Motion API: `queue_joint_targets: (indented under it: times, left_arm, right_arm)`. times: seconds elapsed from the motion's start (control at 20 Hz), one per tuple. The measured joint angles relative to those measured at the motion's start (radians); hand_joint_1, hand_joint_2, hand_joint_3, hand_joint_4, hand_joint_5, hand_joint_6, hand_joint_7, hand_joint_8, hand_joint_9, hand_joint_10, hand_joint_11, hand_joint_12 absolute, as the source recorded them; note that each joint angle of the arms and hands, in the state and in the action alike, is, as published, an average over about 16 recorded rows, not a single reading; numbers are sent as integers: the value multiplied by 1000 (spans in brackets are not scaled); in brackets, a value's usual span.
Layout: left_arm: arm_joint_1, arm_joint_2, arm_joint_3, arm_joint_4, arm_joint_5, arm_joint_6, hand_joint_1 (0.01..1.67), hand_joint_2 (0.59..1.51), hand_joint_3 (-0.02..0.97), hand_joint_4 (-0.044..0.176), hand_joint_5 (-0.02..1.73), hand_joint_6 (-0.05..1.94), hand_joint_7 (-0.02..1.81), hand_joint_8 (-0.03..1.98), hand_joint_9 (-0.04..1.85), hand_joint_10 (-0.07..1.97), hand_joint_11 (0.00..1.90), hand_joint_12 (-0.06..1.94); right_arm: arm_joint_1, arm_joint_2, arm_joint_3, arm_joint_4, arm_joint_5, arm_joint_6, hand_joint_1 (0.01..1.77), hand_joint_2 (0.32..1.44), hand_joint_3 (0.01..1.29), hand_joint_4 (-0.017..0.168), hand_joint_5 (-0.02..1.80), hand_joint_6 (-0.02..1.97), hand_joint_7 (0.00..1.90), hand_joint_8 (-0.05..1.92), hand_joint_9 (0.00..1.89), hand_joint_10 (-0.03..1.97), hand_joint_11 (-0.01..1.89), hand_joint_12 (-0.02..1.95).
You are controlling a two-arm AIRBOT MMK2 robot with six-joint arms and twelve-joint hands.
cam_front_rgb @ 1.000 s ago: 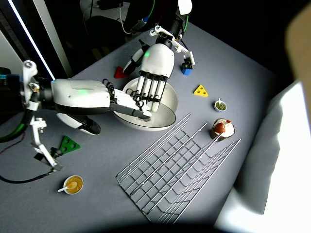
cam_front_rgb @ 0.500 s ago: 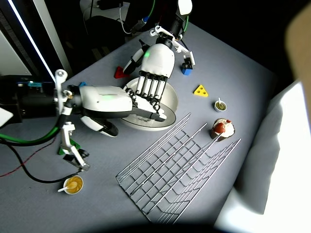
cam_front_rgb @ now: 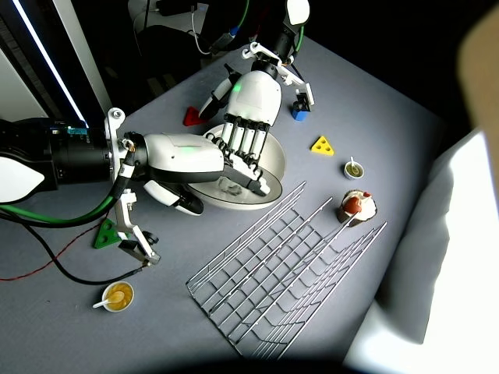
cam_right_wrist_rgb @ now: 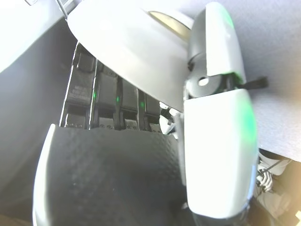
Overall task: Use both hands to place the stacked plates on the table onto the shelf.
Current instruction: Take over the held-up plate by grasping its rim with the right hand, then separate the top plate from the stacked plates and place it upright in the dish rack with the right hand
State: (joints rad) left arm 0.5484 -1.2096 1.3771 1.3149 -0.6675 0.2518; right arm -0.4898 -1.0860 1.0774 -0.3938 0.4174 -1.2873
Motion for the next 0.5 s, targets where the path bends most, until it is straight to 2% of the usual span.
queue_joint_targets:
  times: [0.5]
  left_arm:
    - [-11,19,17,-58,-20,-8,15,1028,-1,-3,185,-16,277,-3,298,4,251,18]
  right_arm:
    - [2,67,-101,2,10,-2,1362,954,13,-4,863,643,978,398,1011,630,1047,411]
